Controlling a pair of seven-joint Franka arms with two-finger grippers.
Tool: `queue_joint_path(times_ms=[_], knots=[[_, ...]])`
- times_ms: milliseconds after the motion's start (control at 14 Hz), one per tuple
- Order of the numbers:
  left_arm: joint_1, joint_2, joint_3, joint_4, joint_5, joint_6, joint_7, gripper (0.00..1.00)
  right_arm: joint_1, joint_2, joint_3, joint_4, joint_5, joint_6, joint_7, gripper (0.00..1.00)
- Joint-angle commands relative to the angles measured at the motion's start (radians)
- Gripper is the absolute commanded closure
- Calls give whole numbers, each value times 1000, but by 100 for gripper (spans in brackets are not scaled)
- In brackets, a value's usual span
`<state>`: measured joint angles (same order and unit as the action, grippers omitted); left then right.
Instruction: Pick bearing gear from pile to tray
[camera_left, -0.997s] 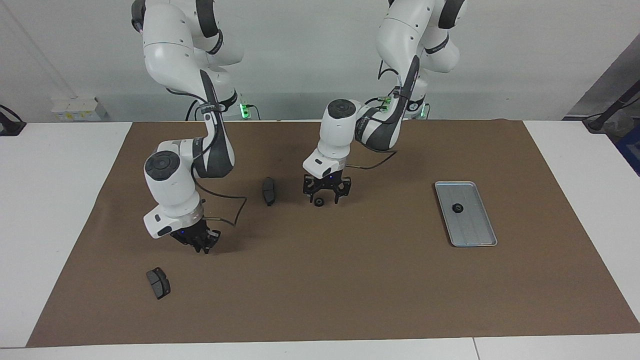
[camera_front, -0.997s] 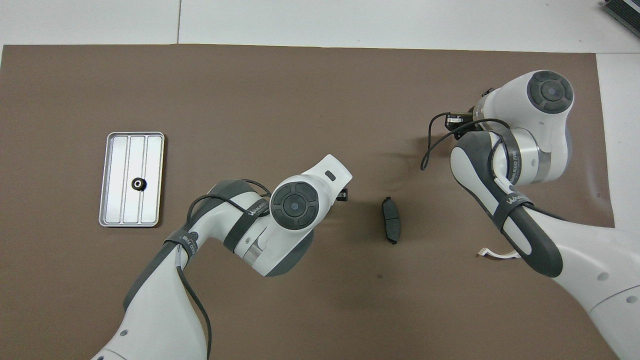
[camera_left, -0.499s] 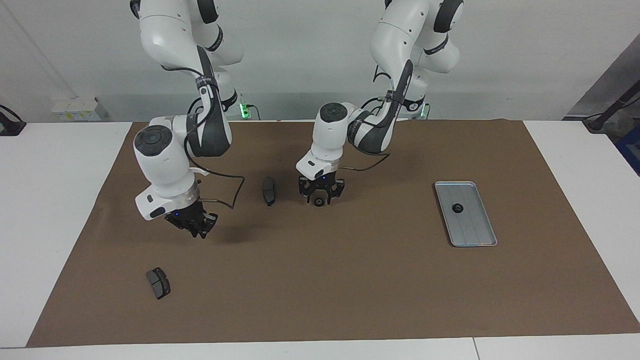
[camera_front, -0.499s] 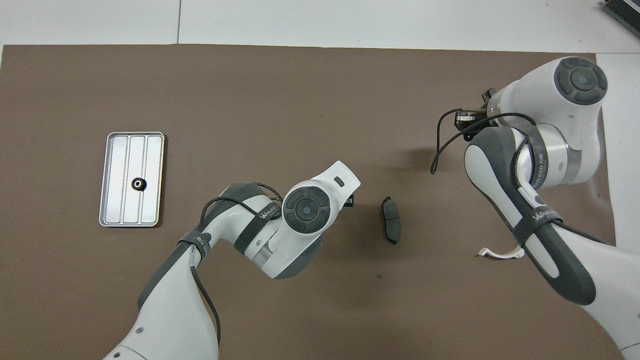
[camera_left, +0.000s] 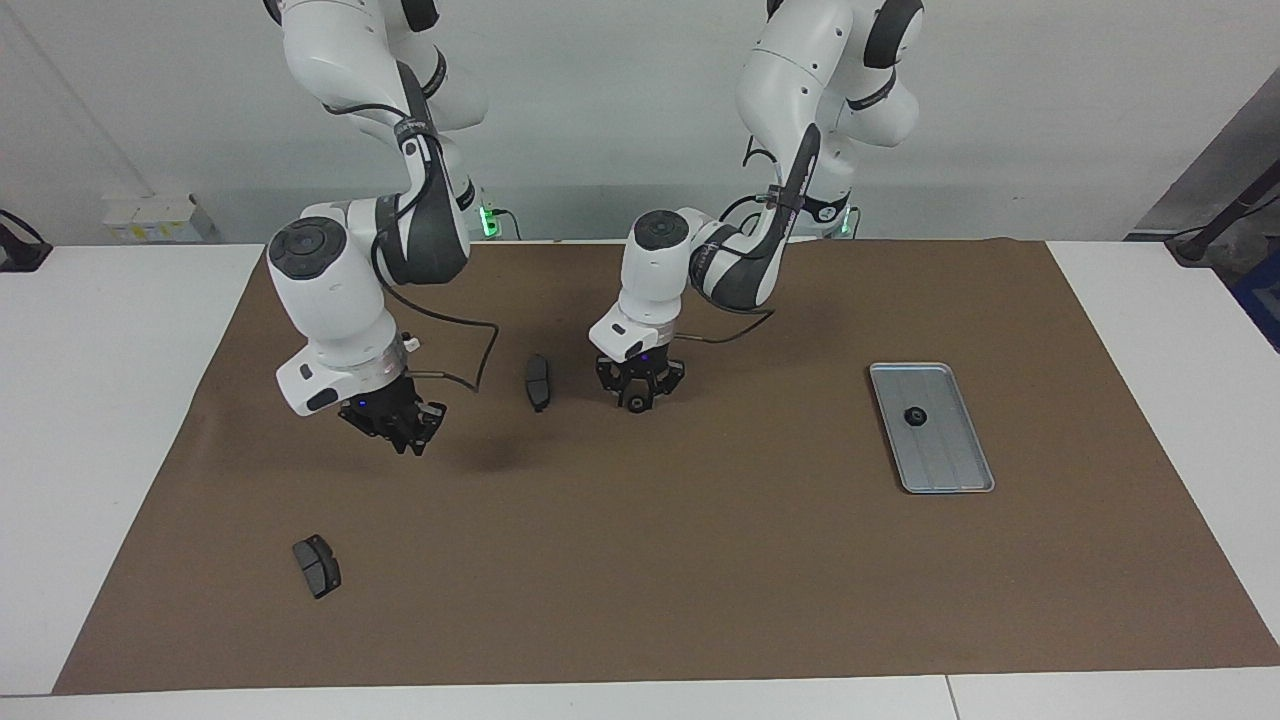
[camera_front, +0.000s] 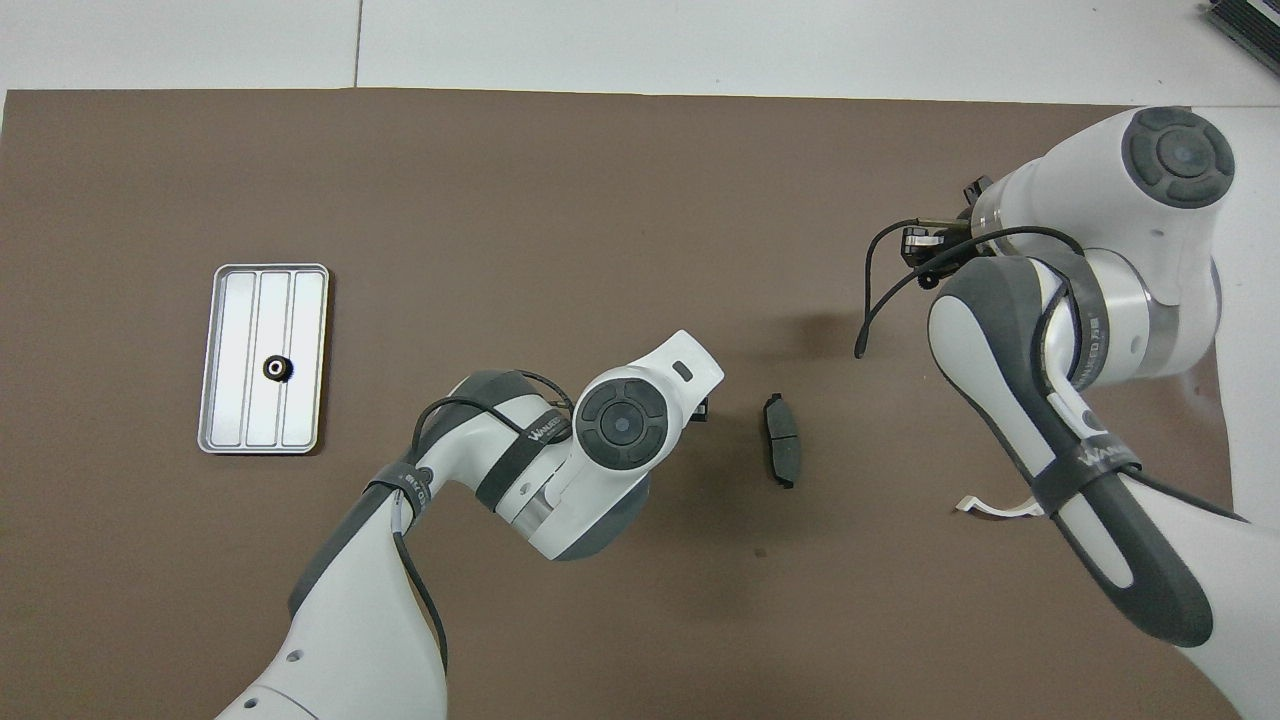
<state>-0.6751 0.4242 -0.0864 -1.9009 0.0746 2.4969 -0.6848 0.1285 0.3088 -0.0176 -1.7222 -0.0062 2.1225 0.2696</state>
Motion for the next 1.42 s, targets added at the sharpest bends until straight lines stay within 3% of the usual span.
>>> queue_joint_path(times_ms=[0,499,855,1069,1354], knots=[[-15,-2,14,-6,17,-10,2,58,-3,-22,4,-22,23,-9,-24,100],[-14,-5,14,-10,16,-15,4,78,98,-33,4,-25,29,-16,127,100],[0,-4,14,-3,16,-16,5,94,227,-37,2,-80,29,48,299,100],[18,-4,14,23,10,-44,5,100,283,-36,2,-117,29,95,362,100],[106,14,16,98,13,-108,10,100,281,-36,2,-115,28,97,364,100]])
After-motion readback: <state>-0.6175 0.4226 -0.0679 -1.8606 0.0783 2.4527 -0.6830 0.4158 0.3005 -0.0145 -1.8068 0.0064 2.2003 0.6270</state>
